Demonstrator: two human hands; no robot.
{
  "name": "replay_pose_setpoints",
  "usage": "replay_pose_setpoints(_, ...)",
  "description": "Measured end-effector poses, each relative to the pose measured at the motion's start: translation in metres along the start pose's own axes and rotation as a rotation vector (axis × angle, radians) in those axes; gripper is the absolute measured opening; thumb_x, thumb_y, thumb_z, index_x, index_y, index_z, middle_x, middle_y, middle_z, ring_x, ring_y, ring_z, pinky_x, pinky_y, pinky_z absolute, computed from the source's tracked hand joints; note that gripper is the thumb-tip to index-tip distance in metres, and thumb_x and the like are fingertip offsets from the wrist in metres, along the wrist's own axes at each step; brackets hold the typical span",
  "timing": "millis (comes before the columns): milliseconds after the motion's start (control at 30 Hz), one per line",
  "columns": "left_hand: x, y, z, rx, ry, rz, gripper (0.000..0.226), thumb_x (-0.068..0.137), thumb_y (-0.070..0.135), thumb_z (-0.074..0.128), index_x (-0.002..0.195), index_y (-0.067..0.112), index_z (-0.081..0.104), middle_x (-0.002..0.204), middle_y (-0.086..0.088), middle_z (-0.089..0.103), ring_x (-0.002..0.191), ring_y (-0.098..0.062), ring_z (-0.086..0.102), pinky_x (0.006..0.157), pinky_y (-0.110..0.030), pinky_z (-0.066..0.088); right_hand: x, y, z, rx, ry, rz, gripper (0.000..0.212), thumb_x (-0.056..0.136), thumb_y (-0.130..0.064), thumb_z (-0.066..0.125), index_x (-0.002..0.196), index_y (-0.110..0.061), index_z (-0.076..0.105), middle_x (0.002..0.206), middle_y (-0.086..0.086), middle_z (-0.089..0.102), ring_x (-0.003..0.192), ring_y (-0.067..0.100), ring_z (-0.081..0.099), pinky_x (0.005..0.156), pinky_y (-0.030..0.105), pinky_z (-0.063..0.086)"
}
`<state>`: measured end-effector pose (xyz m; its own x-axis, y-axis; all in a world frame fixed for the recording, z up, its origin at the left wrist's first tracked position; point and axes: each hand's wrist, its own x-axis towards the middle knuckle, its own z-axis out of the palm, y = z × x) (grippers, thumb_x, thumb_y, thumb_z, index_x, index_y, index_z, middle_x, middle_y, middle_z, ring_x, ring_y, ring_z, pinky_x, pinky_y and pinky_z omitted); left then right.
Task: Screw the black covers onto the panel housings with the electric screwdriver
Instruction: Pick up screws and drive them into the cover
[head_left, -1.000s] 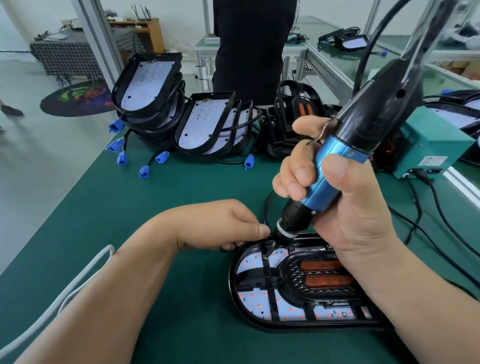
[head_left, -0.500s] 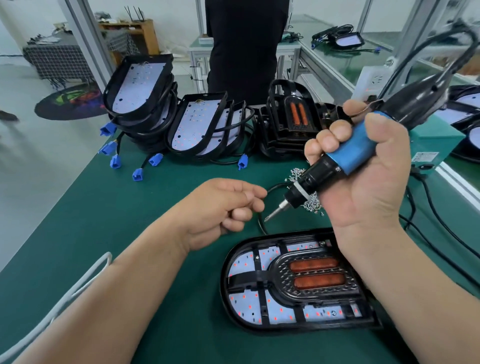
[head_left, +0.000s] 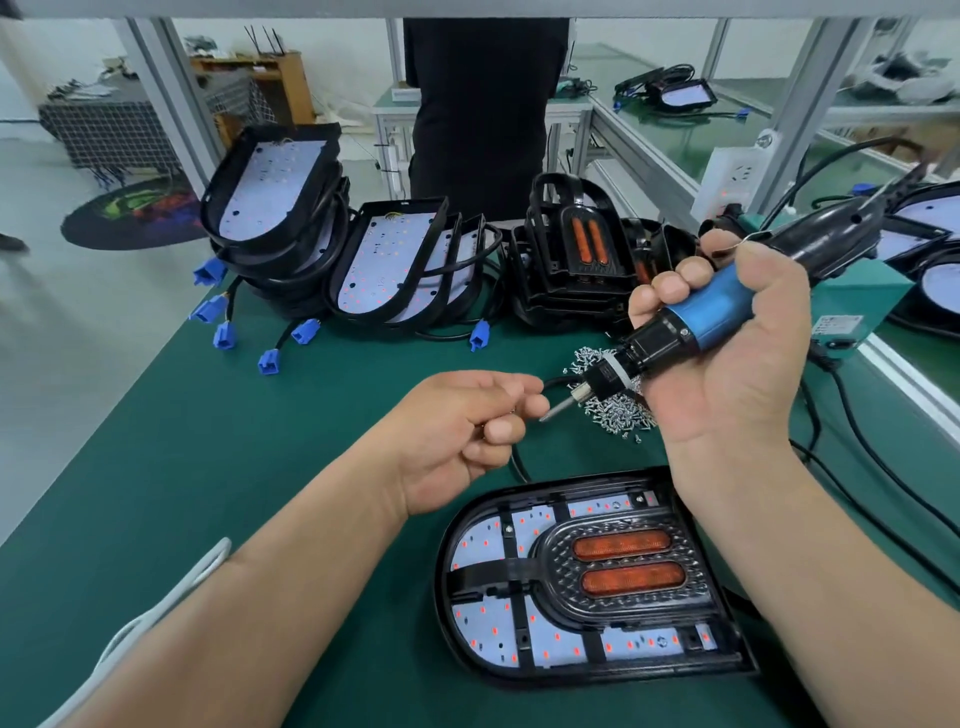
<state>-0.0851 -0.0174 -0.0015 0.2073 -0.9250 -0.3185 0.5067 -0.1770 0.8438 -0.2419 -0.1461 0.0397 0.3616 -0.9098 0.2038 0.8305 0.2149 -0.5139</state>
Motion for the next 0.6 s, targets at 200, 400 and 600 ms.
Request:
replay_pose_setpoints(200, 0.004, 0.003, -0.002, -0.329, 0.083, -0.042, 0.012, 0.106, -0.002, 0.048, 0.112, -0.005, 0.057, 0.095, -0.020, 0.067, 0.064, -0.014, 0.062, 0.049, -0.015, 0.046, 0.003, -0.001, -0.003, 0.010, 0.015, -0.005, 0.011, 0.099, -0.019, 0.054, 0.101, -0.010, 0.060, 0.079, 0.003, 0.052, 0.067, 0.019, 0.051, 0.075, 0.034, 0.047)
replay_pose_setpoints(400, 0.001, 0.001, -0.008, -0.382, 0.037, -0.096, 0.027, 0.102, -0.013, 0.034, 0.116, -0.005, 0.056, 0.091, -0.015, 0.066, 0.060, -0.010, 0.059, 0.047, -0.015, 0.046, 0.004, -0.002, -0.005, -0.003, 0.025, -0.007, 0.011, 0.100, -0.019, 0.054, 0.100, -0.010, 0.060, 0.079, 0.003, 0.053, 0.068, 0.019, 0.051, 0.075, 0.034, 0.047)
replay_pose_setpoints(600, 0.002, 0.003, -0.012, -0.314, 0.011, -0.025, 0.013, 0.109, 0.006, 0.045, 0.103, 0.005, 0.056, 0.083, -0.004, 0.064, 0.049, -0.003, 0.044, 0.038, -0.014, 0.034, 0.004, -0.003, -0.005, -0.004, 0.018, -0.003, 0.011, 0.099, -0.020, 0.055, 0.100, -0.010, 0.061, 0.079, 0.003, 0.053, 0.068, 0.018, 0.052, 0.076, 0.034, 0.047)
